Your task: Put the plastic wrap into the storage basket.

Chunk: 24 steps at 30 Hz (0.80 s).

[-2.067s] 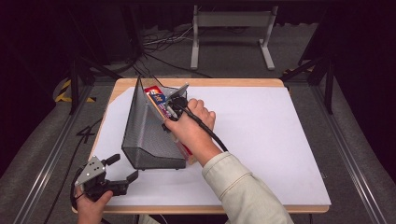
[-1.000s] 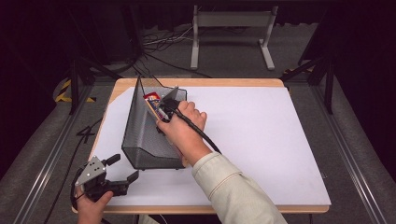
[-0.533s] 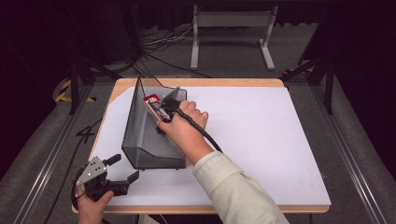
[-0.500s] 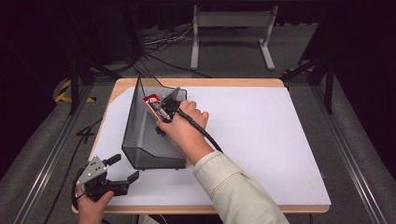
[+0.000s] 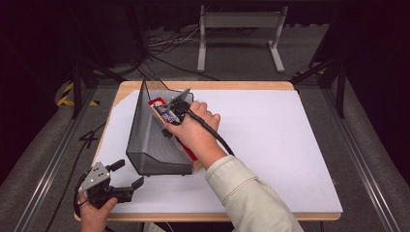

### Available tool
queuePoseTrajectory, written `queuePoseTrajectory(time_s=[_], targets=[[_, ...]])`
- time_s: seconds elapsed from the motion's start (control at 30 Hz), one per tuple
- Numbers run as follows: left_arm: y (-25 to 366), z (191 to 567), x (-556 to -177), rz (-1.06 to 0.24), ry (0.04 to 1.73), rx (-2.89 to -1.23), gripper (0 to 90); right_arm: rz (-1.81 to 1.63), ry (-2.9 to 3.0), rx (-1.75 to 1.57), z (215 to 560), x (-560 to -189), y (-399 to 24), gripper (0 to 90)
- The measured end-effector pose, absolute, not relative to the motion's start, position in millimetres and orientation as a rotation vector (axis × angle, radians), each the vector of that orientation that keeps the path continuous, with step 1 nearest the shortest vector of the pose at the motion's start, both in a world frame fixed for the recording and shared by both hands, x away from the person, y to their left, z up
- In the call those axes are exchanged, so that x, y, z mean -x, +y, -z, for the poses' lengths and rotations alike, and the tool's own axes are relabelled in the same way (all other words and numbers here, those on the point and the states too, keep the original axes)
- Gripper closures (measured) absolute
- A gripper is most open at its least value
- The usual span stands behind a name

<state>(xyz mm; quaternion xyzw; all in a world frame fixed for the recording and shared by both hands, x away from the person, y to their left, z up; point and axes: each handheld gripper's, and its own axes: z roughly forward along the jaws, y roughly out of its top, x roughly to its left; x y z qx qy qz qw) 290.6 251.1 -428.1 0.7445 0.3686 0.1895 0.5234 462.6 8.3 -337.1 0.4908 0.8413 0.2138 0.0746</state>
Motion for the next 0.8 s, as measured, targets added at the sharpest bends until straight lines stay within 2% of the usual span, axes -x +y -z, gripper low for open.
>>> queuePoseTrajectory(time_s=[0.43, 0.8], targets=[[245, 427, -296, -0.448, 0.867, -1.791, 7.9, -0.940, 2.470, -1.329, 293, -437, -31, 21.4], [246, 428, -296, -0.450, 0.872, -1.790, 7.9, -1.172, 2.393, -1.251, 264, -419, -93, 20.7]])
